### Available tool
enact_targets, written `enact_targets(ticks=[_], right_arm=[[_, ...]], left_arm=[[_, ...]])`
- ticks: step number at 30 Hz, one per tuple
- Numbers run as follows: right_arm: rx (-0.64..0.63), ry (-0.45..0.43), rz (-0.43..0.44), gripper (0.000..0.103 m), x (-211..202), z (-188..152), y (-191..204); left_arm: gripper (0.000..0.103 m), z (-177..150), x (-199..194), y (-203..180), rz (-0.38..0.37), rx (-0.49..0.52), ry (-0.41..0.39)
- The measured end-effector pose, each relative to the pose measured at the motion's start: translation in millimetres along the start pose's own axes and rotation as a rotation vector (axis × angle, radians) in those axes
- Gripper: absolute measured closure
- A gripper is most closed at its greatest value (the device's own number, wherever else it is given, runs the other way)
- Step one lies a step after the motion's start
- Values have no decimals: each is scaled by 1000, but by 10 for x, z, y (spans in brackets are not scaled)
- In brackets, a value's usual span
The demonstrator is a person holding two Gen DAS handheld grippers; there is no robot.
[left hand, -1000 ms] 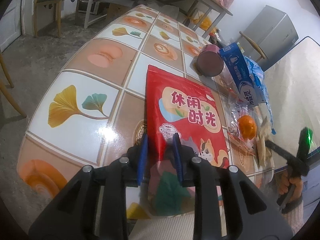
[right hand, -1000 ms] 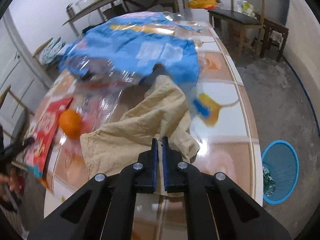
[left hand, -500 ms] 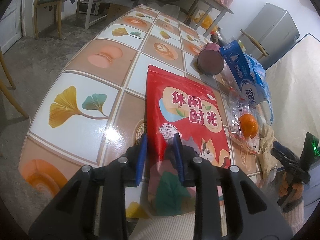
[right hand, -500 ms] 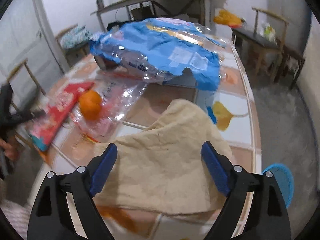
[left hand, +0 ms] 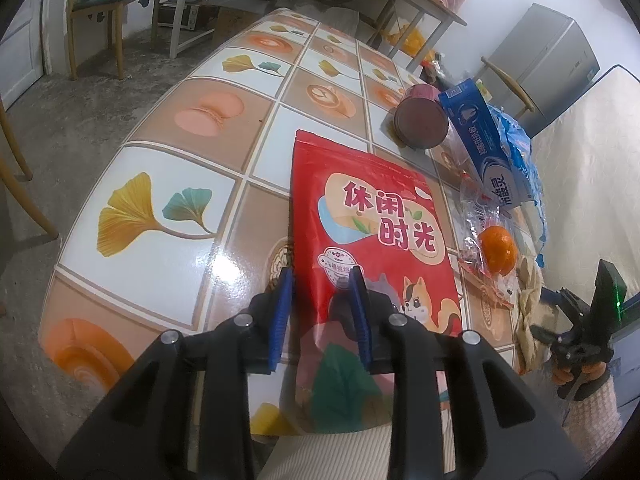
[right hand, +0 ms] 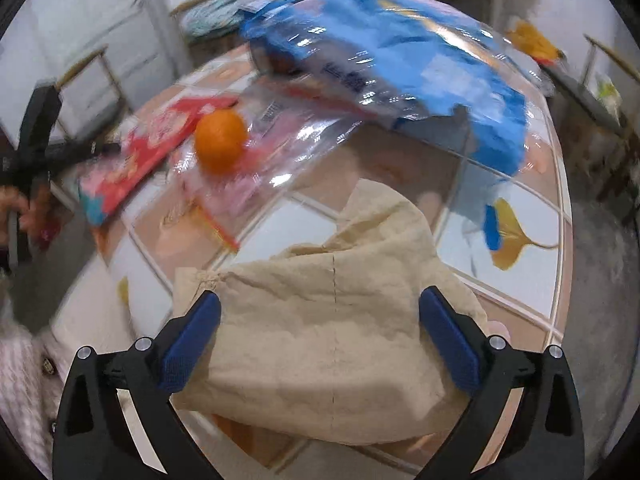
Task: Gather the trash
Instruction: 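Grasp the beige cloth with the right tool while the left tool holds the red bag, then carry the red bag and beige cloth to the blue wastebasket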
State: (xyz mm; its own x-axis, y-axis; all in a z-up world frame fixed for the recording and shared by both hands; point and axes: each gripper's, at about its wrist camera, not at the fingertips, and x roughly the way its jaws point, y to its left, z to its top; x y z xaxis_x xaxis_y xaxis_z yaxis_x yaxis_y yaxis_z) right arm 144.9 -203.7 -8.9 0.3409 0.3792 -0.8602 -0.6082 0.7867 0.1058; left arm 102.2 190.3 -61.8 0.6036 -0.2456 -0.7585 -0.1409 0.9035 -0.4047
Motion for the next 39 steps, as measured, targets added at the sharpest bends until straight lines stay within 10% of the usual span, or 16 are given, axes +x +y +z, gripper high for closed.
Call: enact_targets(ticks=[9,23,39], right_arm=[[12,24,-61,8,19,17,76],[212,-22,-127,88,-80,36,92],[371,-159,-112,93,-309,-55,-13]], left_arm=[[75,5,-7,10,2,3,-1],[74,-4,-10,-10,16,13,-8],[101,8,-247,-144,18,21,-52]])
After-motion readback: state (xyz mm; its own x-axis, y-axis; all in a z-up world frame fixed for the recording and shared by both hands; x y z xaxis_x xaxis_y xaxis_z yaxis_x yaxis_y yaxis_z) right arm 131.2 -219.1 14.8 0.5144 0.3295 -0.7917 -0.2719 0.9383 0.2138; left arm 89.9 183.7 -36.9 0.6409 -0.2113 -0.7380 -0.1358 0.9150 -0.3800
